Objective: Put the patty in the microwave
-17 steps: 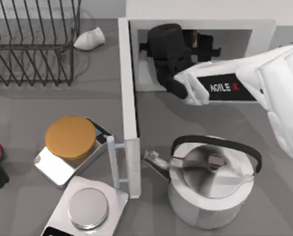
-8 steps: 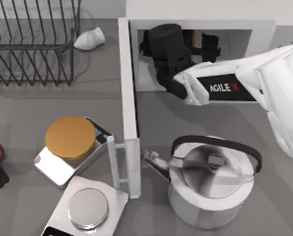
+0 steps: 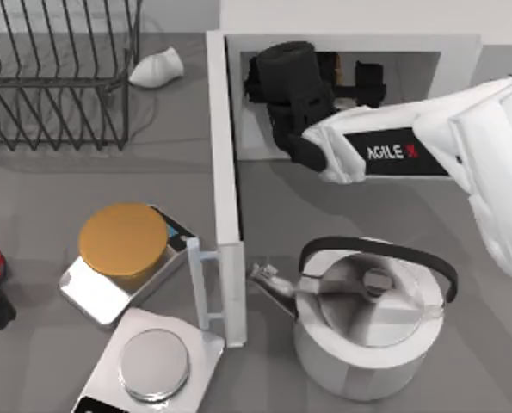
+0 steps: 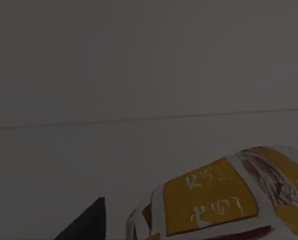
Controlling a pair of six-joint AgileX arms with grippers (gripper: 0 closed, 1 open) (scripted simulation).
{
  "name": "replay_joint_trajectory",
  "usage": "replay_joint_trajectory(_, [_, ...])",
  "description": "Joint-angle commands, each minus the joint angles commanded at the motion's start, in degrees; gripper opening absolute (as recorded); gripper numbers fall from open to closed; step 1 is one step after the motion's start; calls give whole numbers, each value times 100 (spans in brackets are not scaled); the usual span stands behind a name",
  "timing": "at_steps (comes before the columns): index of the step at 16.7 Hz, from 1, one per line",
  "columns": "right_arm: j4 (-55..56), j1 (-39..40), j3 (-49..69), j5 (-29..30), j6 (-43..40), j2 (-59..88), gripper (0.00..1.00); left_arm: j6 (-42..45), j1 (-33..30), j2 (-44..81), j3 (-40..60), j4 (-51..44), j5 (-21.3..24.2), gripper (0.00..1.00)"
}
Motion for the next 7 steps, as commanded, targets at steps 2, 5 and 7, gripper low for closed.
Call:
replay_joint_trajectory(2, [-412, 0, 144, -5, 2, -269, 100, 0, 0, 0, 0, 0, 0, 100])
replay_joint_trajectory(5, [-1030, -3, 346, -7, 5, -632, 100, 0, 0, 0, 0, 0, 0, 100])
replay_joint_trajectory(7, [-1162, 1, 400, -13, 6, -729, 100, 0, 0, 0, 0, 0, 0, 100])
